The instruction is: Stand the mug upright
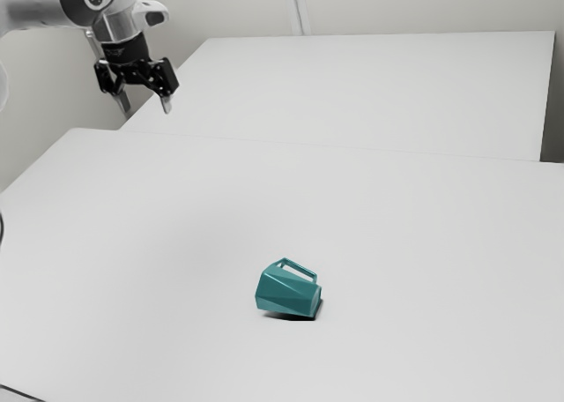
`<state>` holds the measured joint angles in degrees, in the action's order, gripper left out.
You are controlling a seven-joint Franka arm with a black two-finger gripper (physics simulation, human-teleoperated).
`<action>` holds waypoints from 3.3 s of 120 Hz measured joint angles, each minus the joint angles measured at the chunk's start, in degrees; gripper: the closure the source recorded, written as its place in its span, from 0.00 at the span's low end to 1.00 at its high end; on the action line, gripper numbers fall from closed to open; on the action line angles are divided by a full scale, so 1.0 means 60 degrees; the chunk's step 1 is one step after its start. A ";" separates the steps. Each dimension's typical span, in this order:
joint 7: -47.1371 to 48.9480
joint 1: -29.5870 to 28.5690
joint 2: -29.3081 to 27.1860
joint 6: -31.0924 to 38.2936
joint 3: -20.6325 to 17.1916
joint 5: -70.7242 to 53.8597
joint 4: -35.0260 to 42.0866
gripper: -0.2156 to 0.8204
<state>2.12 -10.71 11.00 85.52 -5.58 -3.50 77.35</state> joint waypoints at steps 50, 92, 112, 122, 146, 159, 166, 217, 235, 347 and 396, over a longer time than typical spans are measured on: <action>-0.0895 0.0090 0.0599 0.2436 0.1695 0.5677 0.3791 0.21; -0.4500 0.0752 0.0011 0.4046 0.1203 1.0330 0.7898 0.21; -0.5805 0.0753 -0.1232 0.4588 0.0785 1.1214 0.9579 0.21; -0.6358 0.0751 -0.1289 0.4734 0.0692 1.1522 0.9768 0.21; -0.7437 0.0717 -0.0980 0.5050 0.0199 1.2178 1.0091 0.21; -0.7898 0.0806 -0.0927 0.5270 -0.0139 1.2498 1.0067 0.21; -0.8114 0.0826 -0.0917 0.5358 -0.0284 1.2651 1.0069 0.21; -0.9181 0.0797 -0.0798 0.5597 -0.0621 1.3172 1.0234 0.44; -0.9402 0.0799 -0.0800 0.5617 -0.0622 1.3276 1.0304 0.65; -0.8025 0.0872 -0.1260 0.5488 -0.0853 0.6873 0.6349 0.95; -0.4477 0.0990 -0.0503 0.6561 -0.0740 0.1930 0.6794 0.96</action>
<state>-24.75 -4.77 7.98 124.88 -10.02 8.07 118.12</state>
